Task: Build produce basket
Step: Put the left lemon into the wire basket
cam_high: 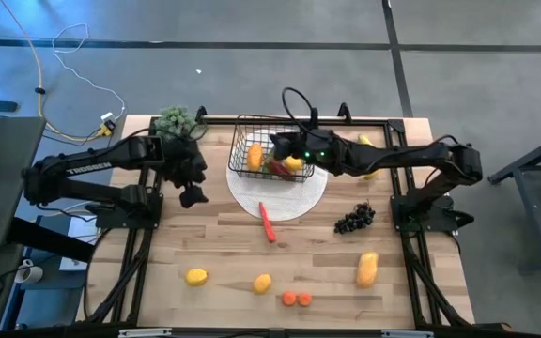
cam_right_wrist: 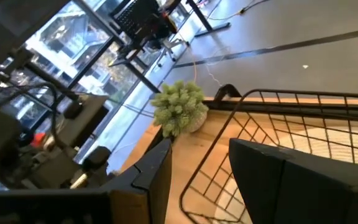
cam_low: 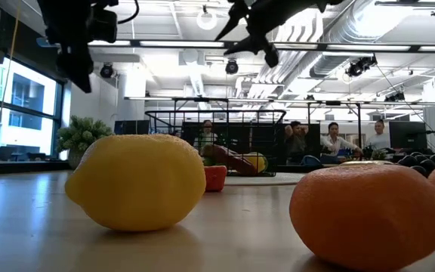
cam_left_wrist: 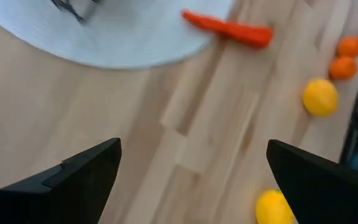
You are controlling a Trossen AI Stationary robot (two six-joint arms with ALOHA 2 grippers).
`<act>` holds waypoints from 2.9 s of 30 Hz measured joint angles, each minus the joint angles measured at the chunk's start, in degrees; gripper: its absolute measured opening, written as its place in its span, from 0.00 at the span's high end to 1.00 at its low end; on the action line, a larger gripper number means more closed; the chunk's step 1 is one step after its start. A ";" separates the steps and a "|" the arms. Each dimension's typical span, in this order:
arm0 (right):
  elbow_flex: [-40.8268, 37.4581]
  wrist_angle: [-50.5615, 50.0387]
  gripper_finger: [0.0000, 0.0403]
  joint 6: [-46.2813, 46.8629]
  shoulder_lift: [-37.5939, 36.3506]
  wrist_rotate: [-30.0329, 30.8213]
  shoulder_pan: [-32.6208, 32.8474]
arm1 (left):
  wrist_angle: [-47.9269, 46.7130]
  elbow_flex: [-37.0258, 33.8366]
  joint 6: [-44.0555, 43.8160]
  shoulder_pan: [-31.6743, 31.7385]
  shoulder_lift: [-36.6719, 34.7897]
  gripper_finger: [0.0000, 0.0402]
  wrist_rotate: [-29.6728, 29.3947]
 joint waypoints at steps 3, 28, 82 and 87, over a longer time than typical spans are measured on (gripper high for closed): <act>0.01 -1.48 0.65 -0.14 -1.44 -0.01 1.14 | -3.02 0.00 -2.11 -2.99 0.00 0.02 0.01; 0.02 -14.34 0.65 -6.25 -10.01 -6.01 8.71 | -0.16 0.02 -32.50 -48.01 0.35 0.02 -16.23; 0.02 -21.99 0.65 -5.36 -9.90 -7.68 9.35 | 19.86 0.02 -45.03 -63.63 39.52 0.25 -18.23; 0.02 -22.32 0.65 -5.51 -9.90 -8.07 9.35 | 19.87 0.01 -44.85 -63.63 39.50 0.46 -18.24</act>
